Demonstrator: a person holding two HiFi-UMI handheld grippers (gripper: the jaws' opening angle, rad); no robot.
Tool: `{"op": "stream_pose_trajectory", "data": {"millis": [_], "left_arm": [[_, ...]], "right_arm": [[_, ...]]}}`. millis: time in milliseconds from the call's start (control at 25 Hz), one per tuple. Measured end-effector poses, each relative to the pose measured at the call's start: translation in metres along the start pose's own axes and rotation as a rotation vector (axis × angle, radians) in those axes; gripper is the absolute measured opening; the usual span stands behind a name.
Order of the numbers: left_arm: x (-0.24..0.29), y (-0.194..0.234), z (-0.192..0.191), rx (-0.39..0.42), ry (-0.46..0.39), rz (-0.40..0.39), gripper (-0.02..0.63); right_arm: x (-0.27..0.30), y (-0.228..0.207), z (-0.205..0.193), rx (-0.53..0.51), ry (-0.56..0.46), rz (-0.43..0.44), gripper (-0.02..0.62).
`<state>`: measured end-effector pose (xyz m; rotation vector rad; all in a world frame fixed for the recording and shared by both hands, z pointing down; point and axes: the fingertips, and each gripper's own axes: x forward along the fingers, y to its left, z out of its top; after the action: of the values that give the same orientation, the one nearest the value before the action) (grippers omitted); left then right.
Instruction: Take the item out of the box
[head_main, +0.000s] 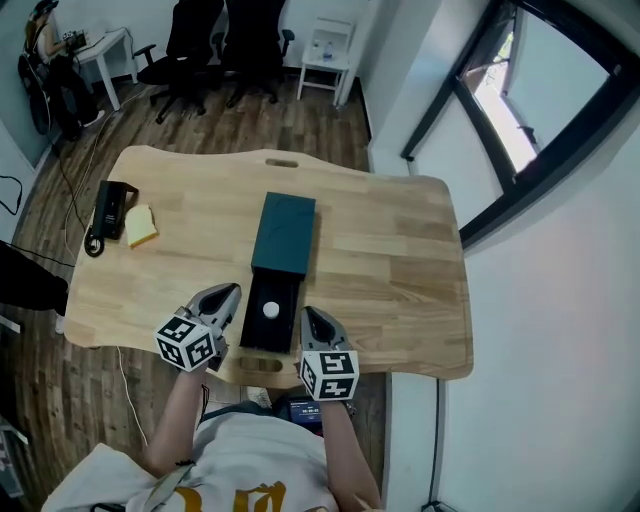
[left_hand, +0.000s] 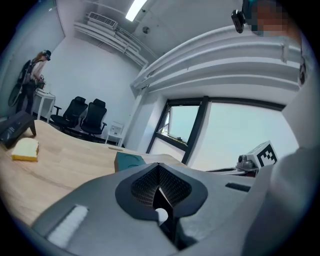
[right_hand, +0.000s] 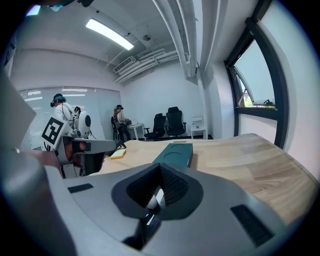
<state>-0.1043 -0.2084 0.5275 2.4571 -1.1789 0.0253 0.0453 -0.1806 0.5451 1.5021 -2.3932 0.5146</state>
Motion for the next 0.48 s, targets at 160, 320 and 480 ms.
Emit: {"op": "stream_pose_trajectory", "data": {"millis": [160,320,480], "left_arm": [[0.0023,0.0032,-0.0062,0.032,0.033,0.012,0.002],[0.004,0.0051,-0.0076,0.04,0.048,0.034,0.002],[0.0106,0.0037,-0.0063,0.049,0.055,0.032,0.002]], "right_arm": [[0.0027,0.0009,-0.0046,0.003,0.012,-0.001,0.005],[0.0057,0.001,-0.004,0.004,0.013,0.017,0.005],[0.0076,-0.006,0.0004,0.008,-0.003,0.024,0.005]]}}
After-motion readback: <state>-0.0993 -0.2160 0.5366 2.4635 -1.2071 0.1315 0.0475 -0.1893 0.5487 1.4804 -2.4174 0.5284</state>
